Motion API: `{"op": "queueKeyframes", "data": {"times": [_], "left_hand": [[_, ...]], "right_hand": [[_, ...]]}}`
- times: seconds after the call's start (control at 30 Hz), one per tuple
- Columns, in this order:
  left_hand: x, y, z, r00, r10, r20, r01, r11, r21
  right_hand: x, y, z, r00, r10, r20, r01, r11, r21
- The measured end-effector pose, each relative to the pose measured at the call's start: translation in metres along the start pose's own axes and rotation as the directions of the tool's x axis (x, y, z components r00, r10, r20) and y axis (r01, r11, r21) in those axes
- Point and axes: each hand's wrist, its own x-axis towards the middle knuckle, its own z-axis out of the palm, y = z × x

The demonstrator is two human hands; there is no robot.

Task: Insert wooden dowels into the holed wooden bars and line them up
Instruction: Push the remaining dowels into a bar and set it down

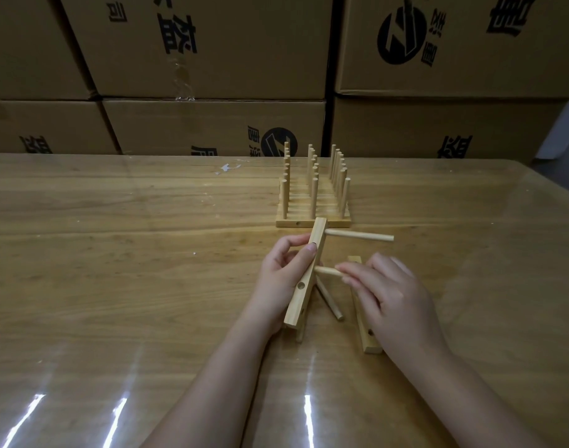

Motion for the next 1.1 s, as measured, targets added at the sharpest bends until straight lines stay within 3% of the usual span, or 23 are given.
{"op": "queueKeyframes", "data": {"times": [0.5, 0.87, 1.1], "left_hand": [[-0.003, 0.004, 0.002, 0.999, 0.029, -0.028, -0.03, 0.999, -0.024], [-0.003, 0.007, 0.003, 0.989, -0.018, -0.144, 0.001, 0.993, -0.118], [-0.003, 0.008, 0.003, 0.991, -0.05, -0.127, 0.031, 0.988, -0.149]], "right_hand": [[-0.003, -0.008, 0.007, 0.993, 0.116, -0.024, -0.113, 0.988, 0.1], [-0.005, -0.002, 0.007, 0.947, 0.316, -0.054, -0.284, 0.906, 0.314], [-0.006, 0.004, 0.01, 0.965, 0.261, -0.02, -0.243, 0.92, 0.309]]}}
